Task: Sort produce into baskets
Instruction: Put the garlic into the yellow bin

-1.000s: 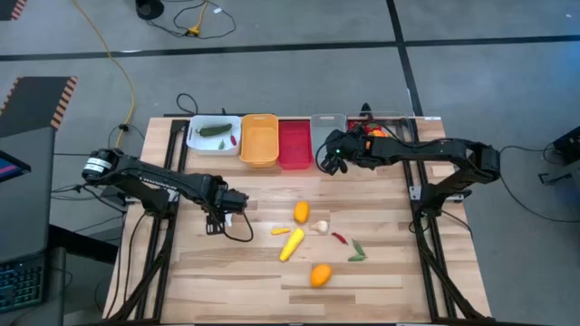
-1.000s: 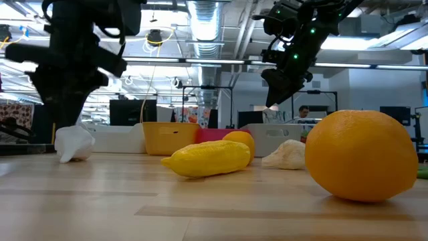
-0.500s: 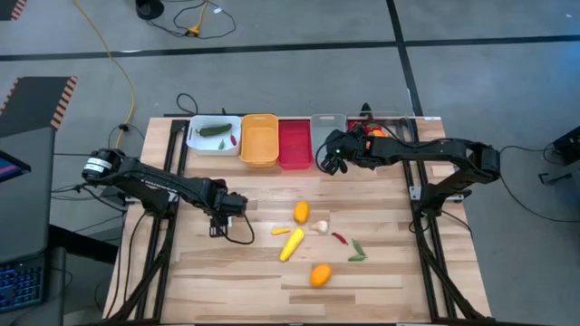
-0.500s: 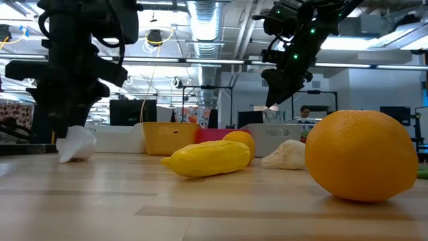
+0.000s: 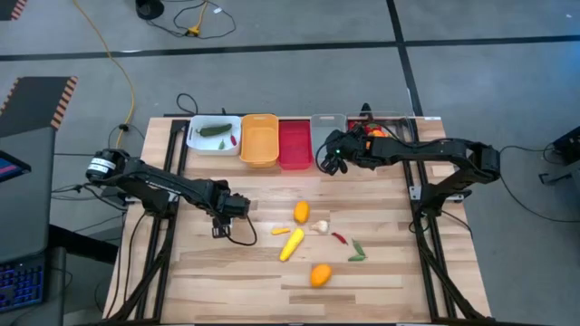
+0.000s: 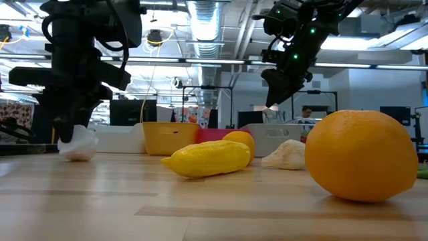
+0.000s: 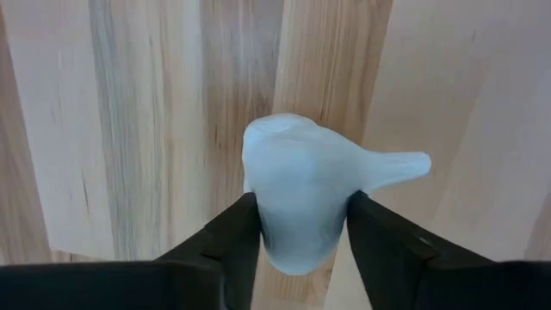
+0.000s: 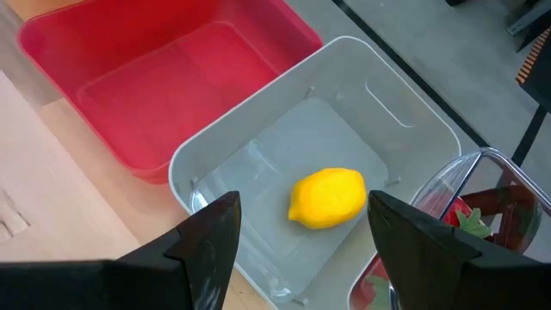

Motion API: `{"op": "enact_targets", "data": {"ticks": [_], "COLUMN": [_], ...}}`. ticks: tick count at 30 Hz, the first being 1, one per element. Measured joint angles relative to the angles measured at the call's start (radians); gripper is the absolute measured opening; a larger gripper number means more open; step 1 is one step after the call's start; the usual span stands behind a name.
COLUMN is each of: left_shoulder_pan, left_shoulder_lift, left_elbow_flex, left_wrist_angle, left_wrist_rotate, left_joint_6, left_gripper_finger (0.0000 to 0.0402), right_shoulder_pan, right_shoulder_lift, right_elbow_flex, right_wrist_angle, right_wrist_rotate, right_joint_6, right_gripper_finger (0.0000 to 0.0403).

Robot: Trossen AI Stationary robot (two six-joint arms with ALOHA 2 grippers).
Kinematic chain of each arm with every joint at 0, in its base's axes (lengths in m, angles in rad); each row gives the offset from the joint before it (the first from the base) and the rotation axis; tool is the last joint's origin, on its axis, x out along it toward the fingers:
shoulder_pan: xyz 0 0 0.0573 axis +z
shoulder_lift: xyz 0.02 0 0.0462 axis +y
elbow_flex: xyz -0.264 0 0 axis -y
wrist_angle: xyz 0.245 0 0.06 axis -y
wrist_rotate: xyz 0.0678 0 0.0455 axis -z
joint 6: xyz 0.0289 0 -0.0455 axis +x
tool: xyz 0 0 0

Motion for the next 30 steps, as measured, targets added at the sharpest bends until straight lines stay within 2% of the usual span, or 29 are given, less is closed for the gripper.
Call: {"op": "enact_targets", "data": {"ticks": [6,11,18,30], "left_shoulder_pan": [0.0,0.001,0.031,0.185], "left_shoulder_lift": [0.0,0.006,0.006,0.005], "left_elbow_flex": [0.0,0.026,0.157,0.349], "left_wrist_angle": [0.001,0.002,0.019,0.098], "left_wrist_rotate": [0.001,0.006,0.007,-0.176], "left_joint_6": [0.0,0.005,0.105,0.345], "left_gripper_finger": [0.0108,0.0108,0.0109,0.0111], "right_shoulder_pan": [0.0,0.019,0.101,0.324], "right_shoulder_lift": [0.0,-0.003,-0.003,-0.003], "right_elbow_flex": [0.0,0.015,0.118,0.213], "right_wrist_angle": [0.0,-0.008,-0.026,-0.101], "right_wrist_rotate": [0.0,0.0,0.0,-0.029], "right_joint_6": [0.0,0.002,-0.008,-0.008], "right_gripper_finger": [0.0282,0.0282,0.0282,0.0282]}}
